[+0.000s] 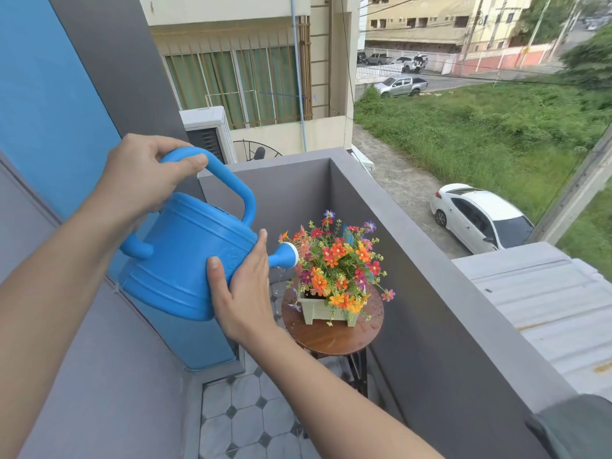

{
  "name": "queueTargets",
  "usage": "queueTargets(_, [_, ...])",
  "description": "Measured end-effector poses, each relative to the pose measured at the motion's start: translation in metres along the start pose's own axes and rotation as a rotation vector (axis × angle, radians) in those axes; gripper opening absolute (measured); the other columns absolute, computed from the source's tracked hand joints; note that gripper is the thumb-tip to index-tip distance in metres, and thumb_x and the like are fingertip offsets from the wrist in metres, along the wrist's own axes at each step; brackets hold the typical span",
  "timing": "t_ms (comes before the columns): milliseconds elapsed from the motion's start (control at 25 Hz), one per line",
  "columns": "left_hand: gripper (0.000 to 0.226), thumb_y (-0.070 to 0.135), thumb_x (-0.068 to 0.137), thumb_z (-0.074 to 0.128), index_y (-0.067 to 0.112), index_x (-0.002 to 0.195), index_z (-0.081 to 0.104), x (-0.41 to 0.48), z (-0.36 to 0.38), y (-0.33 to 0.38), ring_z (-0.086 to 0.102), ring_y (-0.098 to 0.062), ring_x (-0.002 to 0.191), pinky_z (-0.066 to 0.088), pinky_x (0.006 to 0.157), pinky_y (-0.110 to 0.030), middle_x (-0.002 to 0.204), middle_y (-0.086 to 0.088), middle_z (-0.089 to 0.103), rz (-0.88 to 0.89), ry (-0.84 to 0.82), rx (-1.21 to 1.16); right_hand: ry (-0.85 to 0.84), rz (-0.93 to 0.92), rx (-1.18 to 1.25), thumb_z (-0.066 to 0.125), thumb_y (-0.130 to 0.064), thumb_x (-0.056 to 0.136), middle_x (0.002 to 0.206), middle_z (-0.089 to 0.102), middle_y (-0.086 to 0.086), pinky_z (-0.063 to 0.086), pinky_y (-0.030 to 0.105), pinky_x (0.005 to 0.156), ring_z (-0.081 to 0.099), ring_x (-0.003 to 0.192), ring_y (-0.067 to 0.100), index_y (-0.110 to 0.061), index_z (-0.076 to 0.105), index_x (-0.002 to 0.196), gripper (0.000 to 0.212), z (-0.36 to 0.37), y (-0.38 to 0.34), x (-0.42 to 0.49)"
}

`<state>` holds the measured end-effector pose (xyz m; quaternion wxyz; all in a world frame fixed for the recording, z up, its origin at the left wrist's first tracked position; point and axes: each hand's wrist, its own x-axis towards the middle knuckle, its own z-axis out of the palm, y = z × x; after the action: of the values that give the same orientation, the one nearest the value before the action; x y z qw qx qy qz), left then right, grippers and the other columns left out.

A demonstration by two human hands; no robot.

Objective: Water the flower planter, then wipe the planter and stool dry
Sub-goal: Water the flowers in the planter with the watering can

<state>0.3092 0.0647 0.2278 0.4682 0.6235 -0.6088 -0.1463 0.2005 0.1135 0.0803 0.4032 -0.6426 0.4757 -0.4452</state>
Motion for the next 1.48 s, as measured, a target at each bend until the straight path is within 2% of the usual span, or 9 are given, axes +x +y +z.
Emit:
queueTargets(120, [0.011, 0.034, 0.082, 0.069, 0.027, 0.091, 0.07, 0.004, 0.004, 0.002, 0.023, -0.01, 0.033, 0.023, 0.037, -0.016, 0.039, 0.012, 0.033, 0.008, 0.006, -0.059, 0.075, -0.035, 0.008, 0.024, -0.07, 0.08, 0.162, -0.009, 0.003, -0.003, 0.025, 0.117, -0.009, 0.147, 0.01, -0.01, -0.015, 0.15, 0.1, -0.004, 0.002, 0.005])
queueTargets(320, [0.019, 0.04, 0.078, 0.067, 0.026, 0.092, 0.07, 0.01, 0.005, 0.001, 0.028, -0.016, 0.038, 0.026, 0.046, -0.024, 0.04, 0.01, 0.04, 0.027, 0.098, -0.084, 0.081, -0.063, -0.047, 0.022, -0.069, 0.079, 0.162, 0.001, 0.008, 0.006, 0.035, 0.121, 0.001, 0.148, 0.017, -0.008, -0.007, 0.151, 0.099, -0.02, -0.003, 0.025])
queueTargets(440, [0.016, 0.038, 0.08, 0.067, 0.026, 0.091, 0.069, 0.011, 0.003, -0.002, 0.032, -0.02, 0.046, 0.028, 0.049, -0.025, 0.053, 0.001, 0.041, 0.038, 0.147, -0.034, 0.039, -0.054, -0.063, 0.023, -0.068, 0.08, 0.162, 0.003, 0.01, 0.004, 0.034, 0.121, 0.002, 0.149, 0.019, -0.006, -0.005, 0.151, 0.099, -0.022, -0.006, 0.032])
queueTargets(560, [0.016, 0.038, 0.081, 0.067, 0.026, 0.092, 0.069, 0.01, -0.002, -0.008, 0.034, -0.017, 0.048, 0.028, 0.05, -0.024, 0.056, 0.003, 0.042, 0.015, 0.157, -0.01, -0.027, -0.031, -0.053, 0.031, -0.059, 0.087, 0.162, 0.003, 0.012, 0.004, 0.035, 0.12, 0.002, 0.149, 0.021, -0.005, -0.004, 0.151, 0.09, -0.016, -0.007, 0.032])
queueTargets(760, [0.02, 0.04, 0.078, 0.068, 0.026, 0.092, 0.07, 0.002, -0.012, -0.016, 0.033, -0.02, 0.047, 0.028, 0.051, -0.024, 0.058, 0.003, 0.047, -0.021, 0.102, 0.006, -0.04, -0.001, -0.022, 0.026, -0.067, 0.084, 0.162, 0.001, 0.009, 0.004, 0.035, 0.12, 0.002, 0.149, 0.019, -0.007, -0.006, 0.151, 0.096, 0.001, -0.004, 0.017])
queueTargets(880, [0.012, 0.044, 0.075, 0.067, 0.034, 0.081, 0.069, -0.004, -0.014, -0.013, 0.032, -0.02, 0.046, 0.028, 0.051, -0.025, 0.047, 0.012, 0.047, -0.026, 0.043, 0.023, -0.031, 0.012, -0.001, 0.023, -0.069, 0.081, 0.162, -0.001, 0.006, 0.004, 0.036, 0.121, -0.001, 0.149, 0.018, -0.009, -0.009, 0.151, 0.098, 0.006, -0.005, 0.005])
queueTargets(960, [0.008, 0.04, 0.078, 0.067, 0.033, 0.082, 0.069, -0.007, -0.013, -0.008, 0.03, -0.021, 0.046, 0.028, 0.05, -0.024, 0.049, 0.008, 0.045, -0.02, 0.024, 0.018, -0.008, 0.015, 0.005, 0.021, -0.07, 0.08, 0.162, -0.005, 0.004, 0.003, 0.035, 0.121, -0.005, 0.148, 0.014, -0.009, -0.012, 0.151, 0.099, 0.005, -0.007, -0.003])
queueTargets(1240, [0.003, 0.032, 0.083, 0.068, 0.03, 0.084, 0.071, -0.014, -0.006, 0.02, 0.023, -0.009, 0.033, 0.023, 0.038, -0.016, 0.037, 0.012, 0.031, 0.056, -0.096, -0.024, 0.119, 0.01, 0.094, 0.023, -0.07, 0.079, 0.16, -0.013, -0.006, -0.007, 0.019, 0.115, -0.015, 0.141, -0.003, -0.016, -0.02, 0.149, 0.098, -0.004, -0.017, -0.027])
queueTargets(1480, [0.011, 0.038, 0.08, 0.068, 0.031, 0.087, 0.072, -0.013, 0.001, 0.029, 0.028, -0.007, 0.034, 0.024, 0.048, -0.024, 0.036, 0.013, 0.036, 0.083, -0.079, -0.054, 0.17, 0.015, 0.098, 0.024, -0.07, 0.079, 0.161, -0.011, -0.005, -0.004, 0.021, 0.117, -0.01, 0.145, 0.002, -0.017, -0.018, 0.149, 0.098, -0.018, -0.019, -0.022])
